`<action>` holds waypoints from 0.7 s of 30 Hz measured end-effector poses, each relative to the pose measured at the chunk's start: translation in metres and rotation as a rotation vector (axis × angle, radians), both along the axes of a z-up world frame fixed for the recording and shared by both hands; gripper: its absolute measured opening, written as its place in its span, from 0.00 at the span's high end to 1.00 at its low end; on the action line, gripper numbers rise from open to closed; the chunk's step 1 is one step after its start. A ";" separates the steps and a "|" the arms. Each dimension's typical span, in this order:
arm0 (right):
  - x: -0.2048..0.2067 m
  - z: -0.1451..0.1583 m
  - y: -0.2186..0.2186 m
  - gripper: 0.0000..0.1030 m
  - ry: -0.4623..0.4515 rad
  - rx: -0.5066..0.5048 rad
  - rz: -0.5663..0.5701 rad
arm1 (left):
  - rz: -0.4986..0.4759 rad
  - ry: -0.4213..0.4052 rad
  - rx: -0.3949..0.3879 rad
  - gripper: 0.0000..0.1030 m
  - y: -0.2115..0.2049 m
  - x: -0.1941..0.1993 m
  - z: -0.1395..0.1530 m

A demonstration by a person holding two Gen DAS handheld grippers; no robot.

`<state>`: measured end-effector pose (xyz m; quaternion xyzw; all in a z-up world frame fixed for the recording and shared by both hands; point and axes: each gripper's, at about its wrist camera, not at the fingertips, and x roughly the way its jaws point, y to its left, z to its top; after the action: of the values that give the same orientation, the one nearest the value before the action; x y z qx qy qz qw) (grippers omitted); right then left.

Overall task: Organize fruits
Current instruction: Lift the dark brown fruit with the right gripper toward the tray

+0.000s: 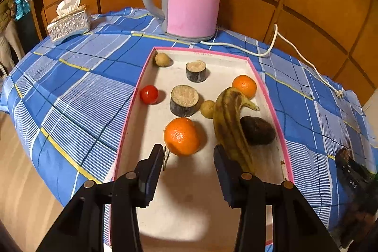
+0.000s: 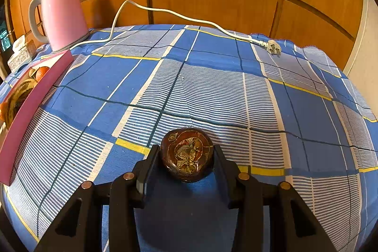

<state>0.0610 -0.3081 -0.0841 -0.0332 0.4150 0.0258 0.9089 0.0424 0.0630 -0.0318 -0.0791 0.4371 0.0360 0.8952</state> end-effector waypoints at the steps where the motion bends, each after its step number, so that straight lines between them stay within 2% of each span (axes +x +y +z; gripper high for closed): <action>1: 0.000 0.000 0.000 0.57 0.002 0.000 -0.002 | -0.003 -0.007 0.000 0.56 -0.001 -0.001 0.002; 8: -0.003 0.005 -0.006 0.57 0.039 0.051 -0.019 | -0.059 -0.034 -0.007 0.56 -0.014 -0.008 0.006; 14: -0.011 0.007 -0.009 0.56 0.053 0.042 -0.022 | -0.077 -0.040 -0.011 0.55 -0.019 -0.014 0.006; 17: -0.007 0.009 -0.007 0.56 0.057 0.020 -0.017 | -0.073 -0.051 -0.006 0.51 -0.017 -0.017 0.007; 21: -0.001 0.014 -0.002 0.56 0.045 -0.004 -0.009 | -0.076 -0.046 0.000 0.51 -0.017 -0.018 0.007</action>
<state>0.0605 -0.3096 -0.0697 -0.0328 0.4354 0.0217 0.8994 0.0240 0.0463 -0.0253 -0.0631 0.4192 0.0004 0.9057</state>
